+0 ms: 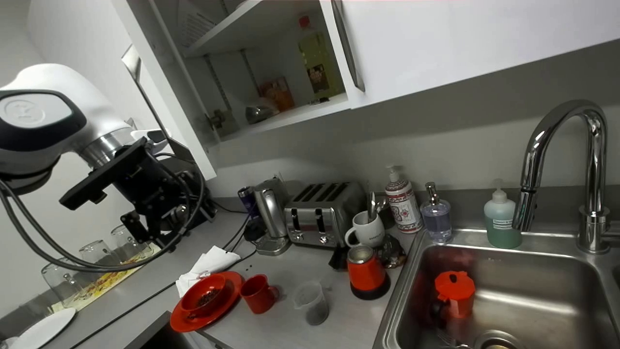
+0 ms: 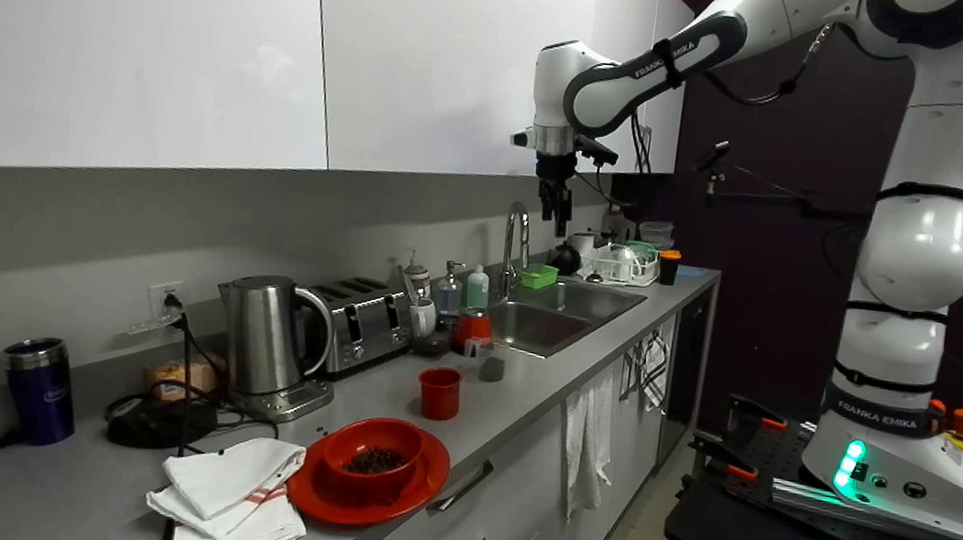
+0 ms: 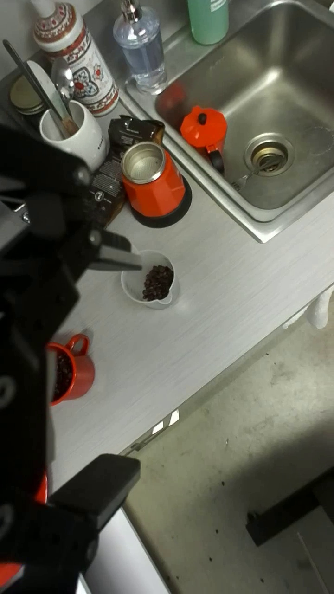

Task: Open the wall cabinet door

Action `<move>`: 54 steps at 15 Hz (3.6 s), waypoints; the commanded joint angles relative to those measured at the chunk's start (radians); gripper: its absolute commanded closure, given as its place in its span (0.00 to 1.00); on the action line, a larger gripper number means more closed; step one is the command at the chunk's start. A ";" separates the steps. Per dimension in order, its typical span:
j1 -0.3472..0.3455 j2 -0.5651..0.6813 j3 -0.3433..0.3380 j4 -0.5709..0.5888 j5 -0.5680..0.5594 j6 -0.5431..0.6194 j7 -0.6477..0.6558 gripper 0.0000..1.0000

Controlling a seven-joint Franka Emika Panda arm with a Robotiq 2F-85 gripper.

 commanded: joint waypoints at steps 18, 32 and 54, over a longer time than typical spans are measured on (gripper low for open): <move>0.075 -0.025 0.028 -0.031 -0.014 -0.088 -0.093 0.00; 0.084 -0.238 0.000 -0.229 0.028 -0.087 -0.131 0.00; 0.053 -0.507 -0.425 -0.300 0.475 0.090 -0.300 0.00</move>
